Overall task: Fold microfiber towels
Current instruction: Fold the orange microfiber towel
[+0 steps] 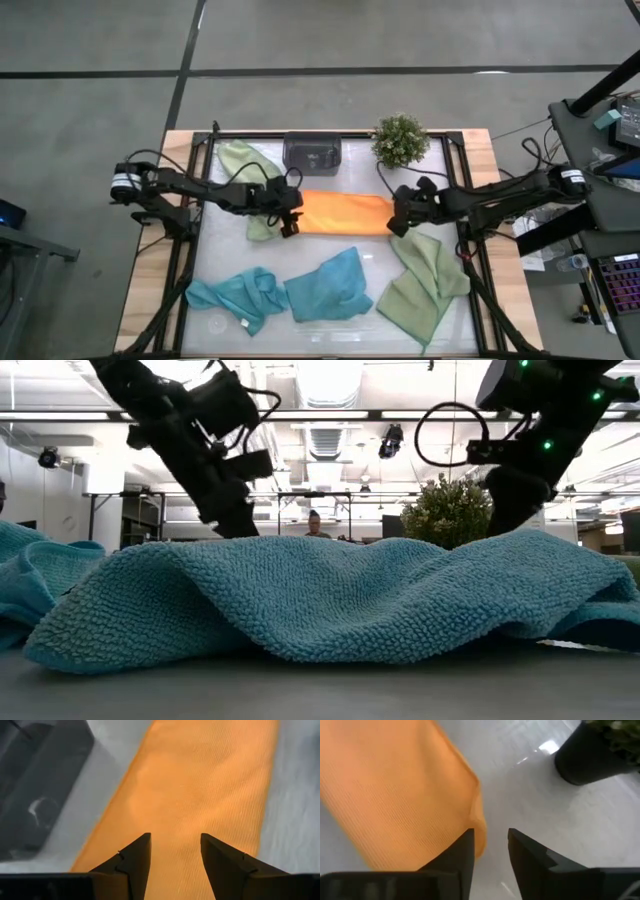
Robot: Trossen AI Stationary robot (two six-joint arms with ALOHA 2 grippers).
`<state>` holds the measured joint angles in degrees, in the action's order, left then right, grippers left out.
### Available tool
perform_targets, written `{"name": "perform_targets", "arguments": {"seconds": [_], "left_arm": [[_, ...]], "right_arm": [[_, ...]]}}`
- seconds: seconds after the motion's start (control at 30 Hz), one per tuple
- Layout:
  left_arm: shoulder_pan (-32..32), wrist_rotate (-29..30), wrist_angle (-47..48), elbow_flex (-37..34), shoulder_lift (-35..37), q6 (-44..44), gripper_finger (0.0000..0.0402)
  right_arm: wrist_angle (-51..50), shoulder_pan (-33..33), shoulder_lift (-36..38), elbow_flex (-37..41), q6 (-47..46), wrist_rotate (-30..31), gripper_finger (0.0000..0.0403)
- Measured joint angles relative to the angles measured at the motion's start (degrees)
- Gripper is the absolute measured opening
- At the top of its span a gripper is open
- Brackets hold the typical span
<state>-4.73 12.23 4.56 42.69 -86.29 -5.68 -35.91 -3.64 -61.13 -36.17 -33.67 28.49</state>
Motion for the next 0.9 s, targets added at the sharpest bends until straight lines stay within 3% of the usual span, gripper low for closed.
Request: {"name": "perform_targets", "arguments": {"seconds": [0.17, 0.3, 0.67, 0.73, 0.9], "left_arm": [[0.0, 0.0, -2.6, -1.1, -2.4, -2.8, 0.0157], [0.0, 0.0, -2.8, -1.2, -3.9, -3.0, 0.0157], [0.0, 0.2, -3.3, -1.2, -4.3, -3.0, 0.0157], [0.0, 0.2, -3.1, -1.3, -4.3, -3.0, 0.0157], [0.0, 0.2, -3.2, -1.3, -4.3, -3.0, 0.0157]], "right_arm": [[-0.2, 0.8, 3.4, 1.5, -10.0, 1.4, 0.0058], [2.5, 2.0, 5.4, 4.1, -14.8, 1.2, 0.0048], [26.4, 5.2, 2.6, 15.5, -7.7, 3.0, 0.008], [31.8, 5.2, 1.4, 17.0, -5.6, 1.3, 0.0077], [42.8, 5.1, -1.5, 18.6, -1.3, -9.8, 0.0054]]}}
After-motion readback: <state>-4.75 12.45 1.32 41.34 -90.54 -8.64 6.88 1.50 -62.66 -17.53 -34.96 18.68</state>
